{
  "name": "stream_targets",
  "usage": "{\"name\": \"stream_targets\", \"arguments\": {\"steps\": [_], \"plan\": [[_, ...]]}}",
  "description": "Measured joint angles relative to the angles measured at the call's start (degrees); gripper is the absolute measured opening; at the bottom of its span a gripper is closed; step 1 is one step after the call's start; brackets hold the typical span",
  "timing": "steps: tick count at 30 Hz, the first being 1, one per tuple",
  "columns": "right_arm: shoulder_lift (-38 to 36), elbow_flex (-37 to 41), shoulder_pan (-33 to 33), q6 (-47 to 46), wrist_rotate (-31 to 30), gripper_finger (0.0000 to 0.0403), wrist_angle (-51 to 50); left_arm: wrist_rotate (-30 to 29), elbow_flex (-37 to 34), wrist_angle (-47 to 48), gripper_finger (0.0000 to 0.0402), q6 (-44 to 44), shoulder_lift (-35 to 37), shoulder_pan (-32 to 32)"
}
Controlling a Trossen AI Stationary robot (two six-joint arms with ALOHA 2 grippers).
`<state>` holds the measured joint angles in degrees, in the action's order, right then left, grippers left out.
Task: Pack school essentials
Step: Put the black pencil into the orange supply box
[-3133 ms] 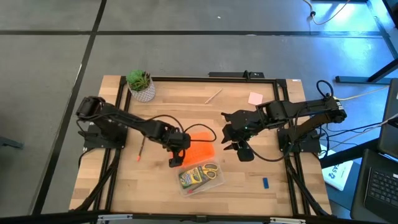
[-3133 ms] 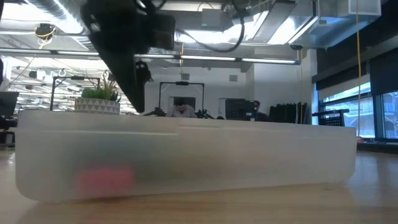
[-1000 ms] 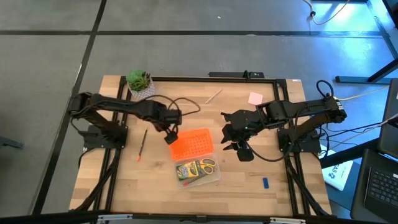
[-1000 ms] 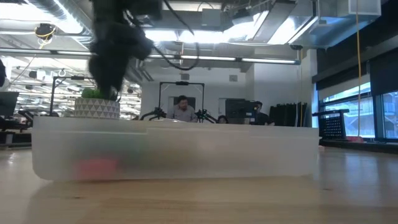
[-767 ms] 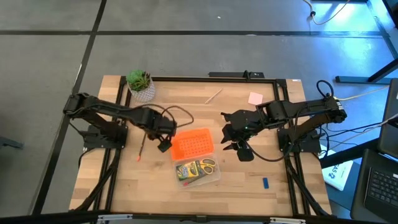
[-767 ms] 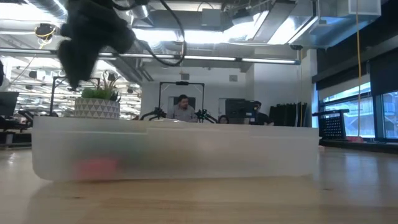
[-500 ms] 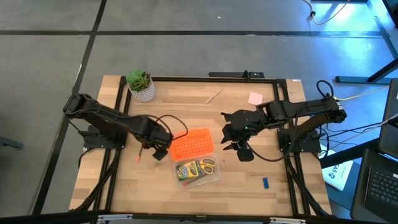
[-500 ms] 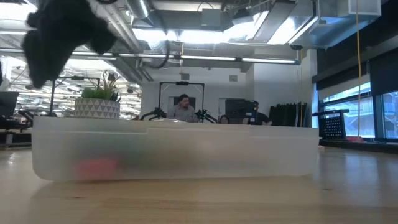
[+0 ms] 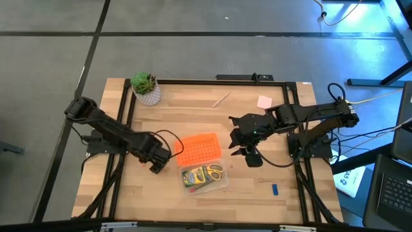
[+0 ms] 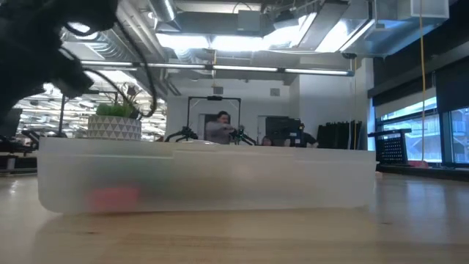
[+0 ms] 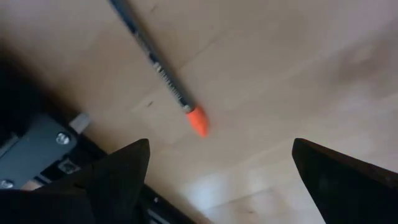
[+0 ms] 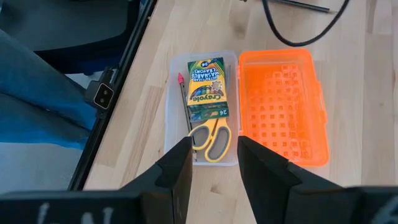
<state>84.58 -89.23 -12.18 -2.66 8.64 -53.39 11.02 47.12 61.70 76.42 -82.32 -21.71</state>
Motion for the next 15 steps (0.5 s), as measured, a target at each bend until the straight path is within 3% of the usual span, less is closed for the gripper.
{"name": "stream_targets", "arguments": {"steps": [7, 15], "plan": [[0.0, 0.0, 0.0, 0.11, 0.0, 0.013, 0.0, 2.81, -6.13, -11.04, 0.0388, 0.71, -0.02, -2.81], [0.0, 0.0, 0.02, 0.13, -0.01, 0.013, 0.0, 2.73, -9.72, -13.72, 0.039, 1.44, -0.02, -3.6]]}}
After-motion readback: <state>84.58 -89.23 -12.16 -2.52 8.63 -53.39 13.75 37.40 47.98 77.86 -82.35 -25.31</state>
